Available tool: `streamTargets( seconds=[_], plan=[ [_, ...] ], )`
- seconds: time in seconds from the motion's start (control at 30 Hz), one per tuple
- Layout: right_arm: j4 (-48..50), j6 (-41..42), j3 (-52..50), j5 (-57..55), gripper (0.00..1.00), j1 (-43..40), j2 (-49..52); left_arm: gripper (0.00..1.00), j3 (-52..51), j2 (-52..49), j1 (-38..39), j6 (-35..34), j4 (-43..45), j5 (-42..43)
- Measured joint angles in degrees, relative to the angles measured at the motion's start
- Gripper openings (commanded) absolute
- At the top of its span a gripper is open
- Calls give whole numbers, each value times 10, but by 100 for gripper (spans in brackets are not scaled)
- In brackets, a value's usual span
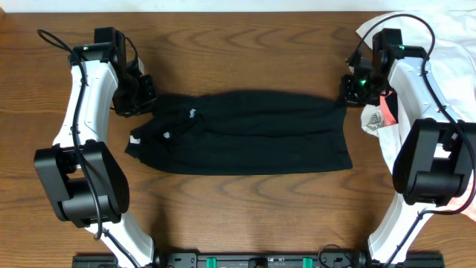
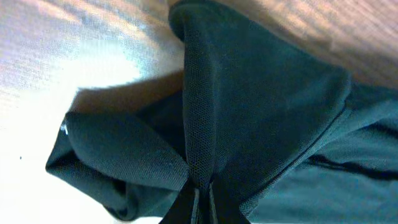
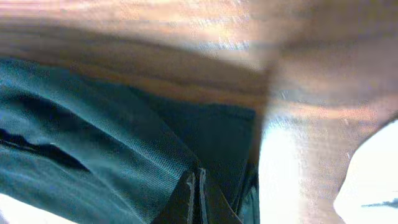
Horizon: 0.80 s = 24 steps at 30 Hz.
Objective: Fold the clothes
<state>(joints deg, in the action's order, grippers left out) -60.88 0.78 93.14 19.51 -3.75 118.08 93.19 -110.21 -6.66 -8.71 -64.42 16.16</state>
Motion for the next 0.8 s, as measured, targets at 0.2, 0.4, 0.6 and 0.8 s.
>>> streamTargets(
  seconds=[0.2,0.4,0.6,0.8],
  plan=[
    [-17,-4,0,-22,4,0,0,6,0,0,0,0,-7,0],
    [18,-7,0,-28,5,0,0,6,0,0,0,0,-3,0],
    [116,-11,0,-33,20,0,0,6,0,0,0,0,0,0],
    [169,-11,0,-37,43,5,1,6,0,0,0,0,5,0]
  ],
)
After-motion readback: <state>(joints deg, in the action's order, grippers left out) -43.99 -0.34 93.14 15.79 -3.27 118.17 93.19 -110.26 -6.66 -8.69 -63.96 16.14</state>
